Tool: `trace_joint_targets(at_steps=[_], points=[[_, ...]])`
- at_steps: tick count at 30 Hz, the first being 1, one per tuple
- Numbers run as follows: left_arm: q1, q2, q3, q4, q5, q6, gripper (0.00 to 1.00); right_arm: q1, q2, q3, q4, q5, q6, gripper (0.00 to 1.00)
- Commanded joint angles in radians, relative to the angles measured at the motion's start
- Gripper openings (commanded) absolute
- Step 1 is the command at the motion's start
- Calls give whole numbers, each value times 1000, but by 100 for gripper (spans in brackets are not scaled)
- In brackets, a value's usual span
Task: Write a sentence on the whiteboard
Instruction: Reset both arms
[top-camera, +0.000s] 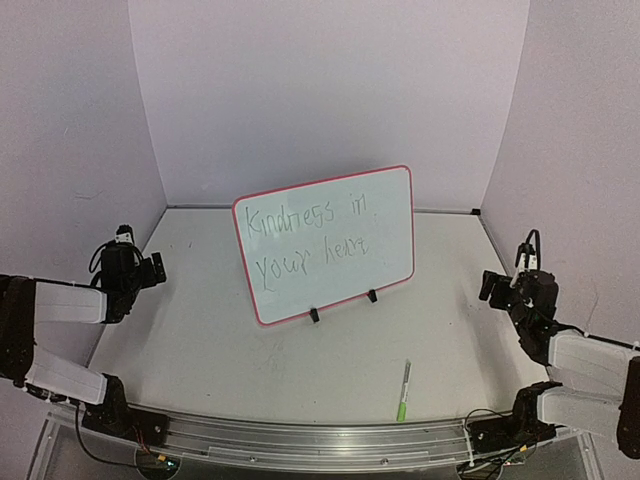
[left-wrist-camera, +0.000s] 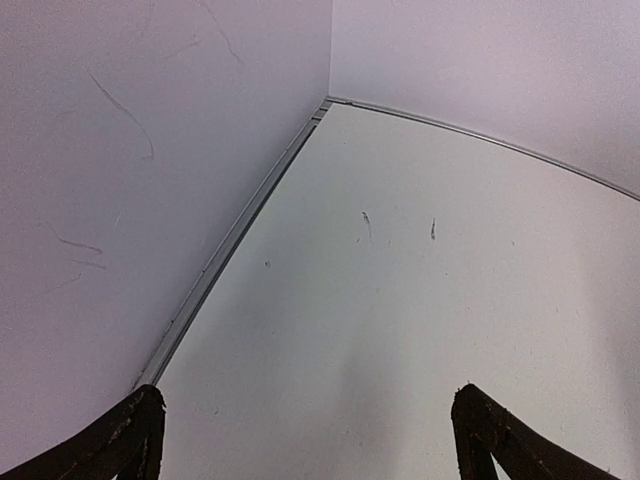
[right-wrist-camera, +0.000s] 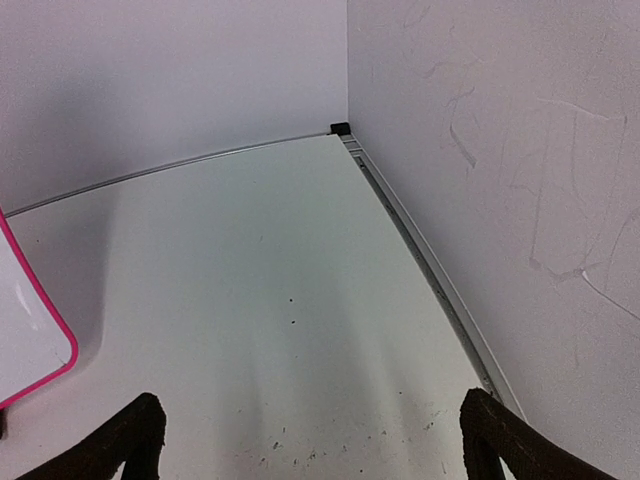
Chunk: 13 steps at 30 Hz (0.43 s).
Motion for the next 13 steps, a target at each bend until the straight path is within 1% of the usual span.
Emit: trace_joint_targets(at_steps=[1,4,13], points=[[0,14,10,121,-25,9,99,-3,6,-7,141,47,-53,98],[-1,22,10,122,-3,4,99,-3,6,-8,142,38,-49,98],[-1,14,6,120,-7,-1,99,-2,-16,-19,141,31,-46,98]])
